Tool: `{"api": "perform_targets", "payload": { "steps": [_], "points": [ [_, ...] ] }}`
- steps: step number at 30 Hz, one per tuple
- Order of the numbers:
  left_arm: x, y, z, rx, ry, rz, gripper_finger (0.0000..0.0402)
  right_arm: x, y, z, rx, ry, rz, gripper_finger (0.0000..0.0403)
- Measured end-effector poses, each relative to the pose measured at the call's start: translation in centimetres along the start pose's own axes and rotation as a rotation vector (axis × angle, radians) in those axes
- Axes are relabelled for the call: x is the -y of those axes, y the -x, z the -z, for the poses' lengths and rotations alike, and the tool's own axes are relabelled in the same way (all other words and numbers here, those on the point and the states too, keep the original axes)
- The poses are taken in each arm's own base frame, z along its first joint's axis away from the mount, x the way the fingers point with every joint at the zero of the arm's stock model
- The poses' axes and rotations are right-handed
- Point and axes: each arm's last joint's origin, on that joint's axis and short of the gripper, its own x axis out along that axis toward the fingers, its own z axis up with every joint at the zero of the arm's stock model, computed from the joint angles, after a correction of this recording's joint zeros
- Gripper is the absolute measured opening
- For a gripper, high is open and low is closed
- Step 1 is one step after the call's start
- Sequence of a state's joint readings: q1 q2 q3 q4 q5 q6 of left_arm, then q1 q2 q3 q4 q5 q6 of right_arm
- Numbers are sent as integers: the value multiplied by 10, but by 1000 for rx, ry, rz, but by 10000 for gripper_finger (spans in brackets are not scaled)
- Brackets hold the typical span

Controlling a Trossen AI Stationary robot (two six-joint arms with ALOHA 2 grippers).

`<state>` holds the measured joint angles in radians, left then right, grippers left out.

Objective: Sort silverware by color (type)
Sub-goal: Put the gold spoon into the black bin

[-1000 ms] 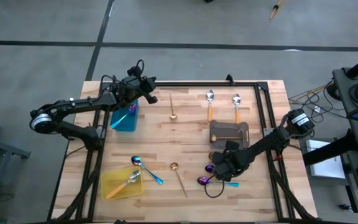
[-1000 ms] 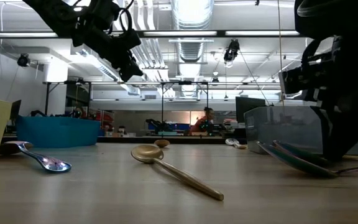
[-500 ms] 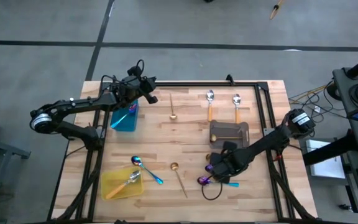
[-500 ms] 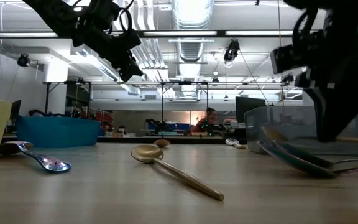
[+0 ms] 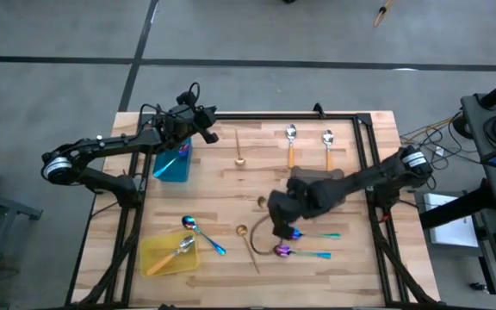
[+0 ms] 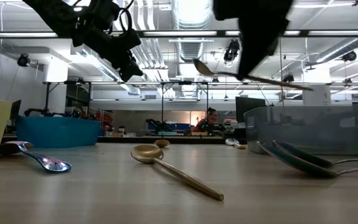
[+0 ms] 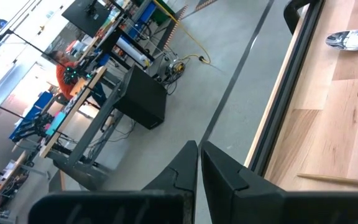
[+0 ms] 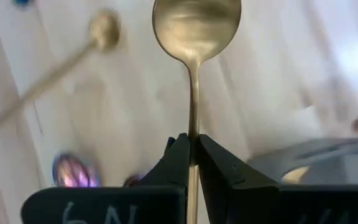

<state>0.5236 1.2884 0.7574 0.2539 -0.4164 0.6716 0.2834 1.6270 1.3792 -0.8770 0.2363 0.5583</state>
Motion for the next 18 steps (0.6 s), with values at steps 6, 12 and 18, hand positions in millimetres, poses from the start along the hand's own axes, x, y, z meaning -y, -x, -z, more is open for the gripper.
{"api": "perform_targets", "payload": {
  "steps": [6,12,18],
  "points": [
    [0,0,0,0,0,0,4,37,18,-20,-97,-36,97,12],
    [0,0,0,0,-4,-1,4,61,27,-8,-319,172,173,12],
    [0,0,0,-1,-4,-1,4,65,27,9,-414,305,102,12]
  ]
}}
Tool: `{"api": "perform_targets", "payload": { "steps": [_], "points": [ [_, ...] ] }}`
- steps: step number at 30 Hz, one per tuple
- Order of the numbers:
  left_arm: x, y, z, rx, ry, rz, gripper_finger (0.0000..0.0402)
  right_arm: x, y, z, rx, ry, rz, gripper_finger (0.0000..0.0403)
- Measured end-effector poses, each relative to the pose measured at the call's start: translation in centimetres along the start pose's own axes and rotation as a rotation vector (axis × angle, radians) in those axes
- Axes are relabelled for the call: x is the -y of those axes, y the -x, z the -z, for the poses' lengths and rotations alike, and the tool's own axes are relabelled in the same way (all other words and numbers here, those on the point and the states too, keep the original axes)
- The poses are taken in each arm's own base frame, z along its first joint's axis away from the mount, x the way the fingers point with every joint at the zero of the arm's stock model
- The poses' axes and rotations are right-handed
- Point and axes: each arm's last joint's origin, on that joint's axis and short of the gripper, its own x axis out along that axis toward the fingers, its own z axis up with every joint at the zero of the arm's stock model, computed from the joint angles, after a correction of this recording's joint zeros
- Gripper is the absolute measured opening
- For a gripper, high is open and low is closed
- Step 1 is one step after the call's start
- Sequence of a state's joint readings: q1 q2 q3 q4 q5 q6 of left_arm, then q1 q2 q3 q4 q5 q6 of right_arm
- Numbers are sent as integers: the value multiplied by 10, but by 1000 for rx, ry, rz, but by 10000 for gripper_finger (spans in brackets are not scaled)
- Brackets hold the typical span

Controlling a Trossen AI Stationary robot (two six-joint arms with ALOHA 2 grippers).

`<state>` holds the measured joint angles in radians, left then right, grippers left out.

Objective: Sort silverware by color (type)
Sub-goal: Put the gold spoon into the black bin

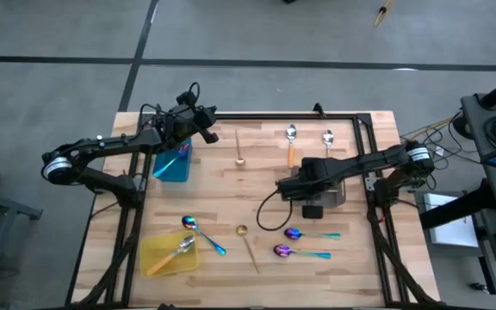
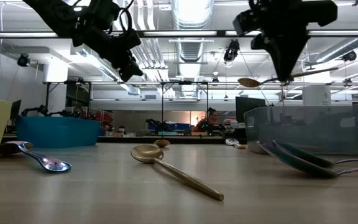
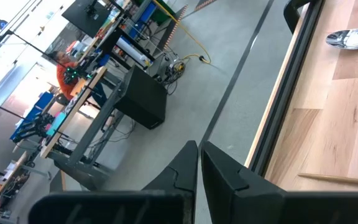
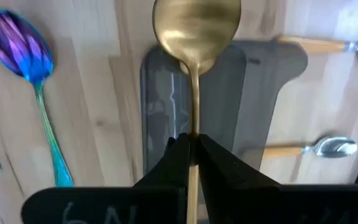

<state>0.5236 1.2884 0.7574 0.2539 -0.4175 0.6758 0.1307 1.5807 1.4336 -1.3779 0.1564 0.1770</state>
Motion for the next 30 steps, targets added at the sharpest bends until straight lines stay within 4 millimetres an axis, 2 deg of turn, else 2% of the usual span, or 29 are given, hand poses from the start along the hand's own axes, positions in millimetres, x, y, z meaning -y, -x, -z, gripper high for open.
{"api": "perform_targets", "payload": {
  "steps": [5,10,14,19,23,30],
  "points": [
    [0,0,0,0,0,0,4,3,1,17,34,-33,-6,12],
    [0,0,0,0,0,0,4,6,-4,34,203,-82,-38,12],
    [0,0,0,0,0,0,4,8,-17,50,283,-111,-10,12],
    [0,0,0,0,0,-1,4,13,-39,70,267,-148,7,12],
    [0,0,0,0,0,-1,4,15,-51,75,245,-164,14,12],
    [0,0,0,0,0,-1,4,13,-66,72,271,-139,14,12]
  ]
}}
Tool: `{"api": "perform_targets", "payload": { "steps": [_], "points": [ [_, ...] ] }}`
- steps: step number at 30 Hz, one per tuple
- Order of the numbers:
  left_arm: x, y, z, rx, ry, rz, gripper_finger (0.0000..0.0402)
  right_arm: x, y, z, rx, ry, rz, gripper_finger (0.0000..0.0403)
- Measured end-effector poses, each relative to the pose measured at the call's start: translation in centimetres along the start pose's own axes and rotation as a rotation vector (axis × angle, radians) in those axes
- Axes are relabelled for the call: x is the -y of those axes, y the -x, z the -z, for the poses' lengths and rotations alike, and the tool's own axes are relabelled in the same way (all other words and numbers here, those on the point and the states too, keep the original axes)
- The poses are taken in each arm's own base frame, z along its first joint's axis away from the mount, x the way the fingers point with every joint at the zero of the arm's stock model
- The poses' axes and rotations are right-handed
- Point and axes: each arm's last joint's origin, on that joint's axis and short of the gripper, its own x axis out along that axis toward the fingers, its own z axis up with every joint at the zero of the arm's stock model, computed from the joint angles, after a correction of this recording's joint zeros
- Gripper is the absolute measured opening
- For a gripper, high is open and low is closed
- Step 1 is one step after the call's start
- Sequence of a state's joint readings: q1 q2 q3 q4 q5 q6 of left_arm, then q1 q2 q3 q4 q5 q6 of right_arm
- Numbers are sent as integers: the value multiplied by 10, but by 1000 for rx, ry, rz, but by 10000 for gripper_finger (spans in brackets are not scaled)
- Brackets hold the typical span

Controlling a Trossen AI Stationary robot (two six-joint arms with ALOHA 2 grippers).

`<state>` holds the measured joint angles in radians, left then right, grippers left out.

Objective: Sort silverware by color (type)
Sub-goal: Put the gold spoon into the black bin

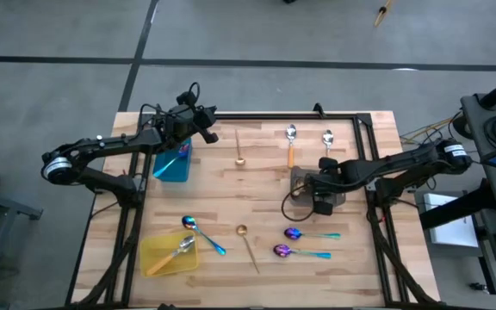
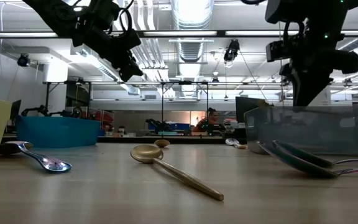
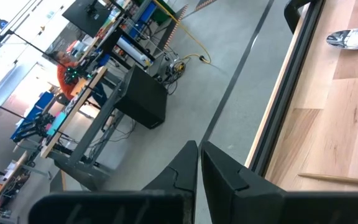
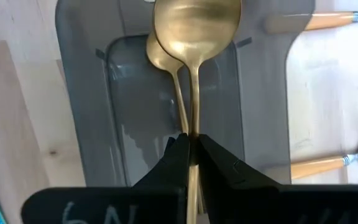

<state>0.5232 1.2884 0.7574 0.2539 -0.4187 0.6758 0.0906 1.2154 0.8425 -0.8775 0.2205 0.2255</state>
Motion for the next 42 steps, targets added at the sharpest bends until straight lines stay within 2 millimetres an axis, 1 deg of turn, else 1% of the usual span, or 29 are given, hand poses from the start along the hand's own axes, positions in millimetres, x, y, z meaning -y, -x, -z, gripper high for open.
{"api": "perform_targets", "payload": {
  "steps": [11,15,19,25,29,34,42],
  "points": [
    [0,0,0,2,0,1,4,-4,-13,-1,-55,12,-8,12],
    [0,0,0,2,0,1,4,-7,-20,-4,-67,28,-32,12],
    [0,0,0,2,0,1,4,-10,-30,-6,-106,60,-32,12],
    [0,0,0,2,0,1,4,-16,-46,-7,-178,113,-92,12],
    [0,0,0,2,0,1,4,-18,-52,-7,-207,137,-103,12],
    [0,0,0,2,1,1,4,-19,-55,-7,-219,158,-121,13],
    [0,0,0,2,1,1,4,-18,-52,-7,-205,158,-118,13]
  ]
}}
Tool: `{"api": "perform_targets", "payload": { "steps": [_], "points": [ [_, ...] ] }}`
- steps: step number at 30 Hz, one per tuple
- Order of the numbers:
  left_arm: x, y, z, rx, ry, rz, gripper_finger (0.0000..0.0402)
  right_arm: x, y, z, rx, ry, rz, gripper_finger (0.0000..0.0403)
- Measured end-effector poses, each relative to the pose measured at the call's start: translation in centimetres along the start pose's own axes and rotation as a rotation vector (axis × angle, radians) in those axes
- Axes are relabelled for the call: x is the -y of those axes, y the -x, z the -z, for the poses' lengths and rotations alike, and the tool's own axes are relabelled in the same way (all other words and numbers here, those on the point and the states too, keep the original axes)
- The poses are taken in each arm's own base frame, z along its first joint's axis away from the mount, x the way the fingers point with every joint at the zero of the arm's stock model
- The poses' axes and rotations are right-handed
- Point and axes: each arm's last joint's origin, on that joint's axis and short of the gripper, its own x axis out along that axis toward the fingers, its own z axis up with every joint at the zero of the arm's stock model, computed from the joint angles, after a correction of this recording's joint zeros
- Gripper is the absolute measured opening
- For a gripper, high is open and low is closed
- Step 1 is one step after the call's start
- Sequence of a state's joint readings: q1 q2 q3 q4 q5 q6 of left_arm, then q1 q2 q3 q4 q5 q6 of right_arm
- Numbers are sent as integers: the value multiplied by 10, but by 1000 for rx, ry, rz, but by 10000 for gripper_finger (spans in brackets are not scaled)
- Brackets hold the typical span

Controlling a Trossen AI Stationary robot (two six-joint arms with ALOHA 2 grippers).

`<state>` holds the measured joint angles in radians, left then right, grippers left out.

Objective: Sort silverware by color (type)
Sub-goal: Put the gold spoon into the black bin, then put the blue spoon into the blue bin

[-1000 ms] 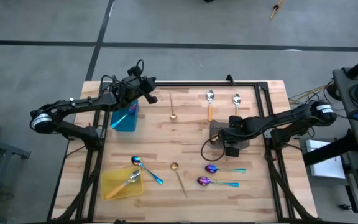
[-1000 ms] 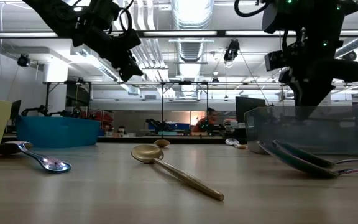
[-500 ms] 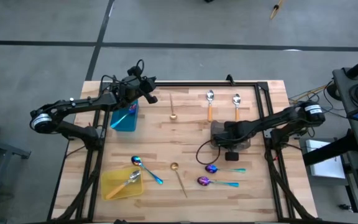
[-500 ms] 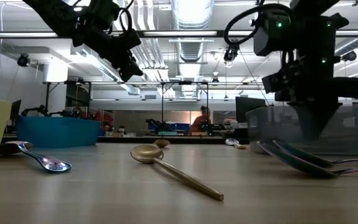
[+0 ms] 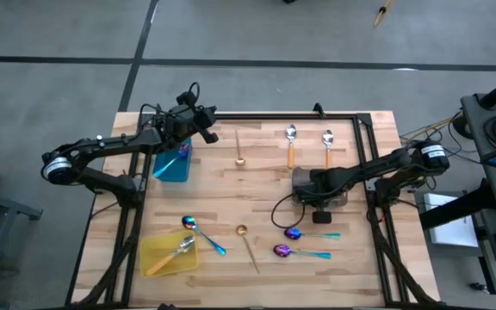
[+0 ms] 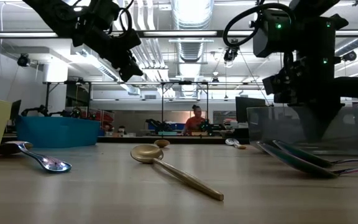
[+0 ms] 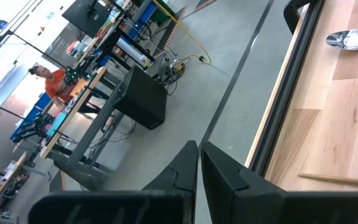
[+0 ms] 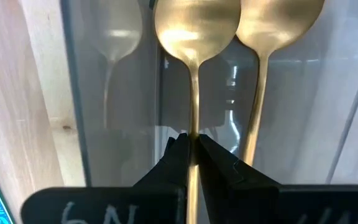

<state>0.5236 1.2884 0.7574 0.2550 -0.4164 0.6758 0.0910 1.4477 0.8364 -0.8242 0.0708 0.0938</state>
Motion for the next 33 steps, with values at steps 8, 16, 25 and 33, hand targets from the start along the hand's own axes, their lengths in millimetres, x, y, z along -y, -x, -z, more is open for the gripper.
{"api": "perform_targets", "payload": {
  "steps": [8,16,25,33],
  "points": [
    [0,0,0,0,0,0,4,0,1,0,3,-2,3,13],
    [0,0,0,0,0,0,4,0,1,1,0,-32,8,42],
    [0,0,0,0,0,0,4,1,1,1,-2,-26,9,54],
    [0,0,0,0,0,0,4,1,5,4,-9,-25,10,52]
  ]
}}
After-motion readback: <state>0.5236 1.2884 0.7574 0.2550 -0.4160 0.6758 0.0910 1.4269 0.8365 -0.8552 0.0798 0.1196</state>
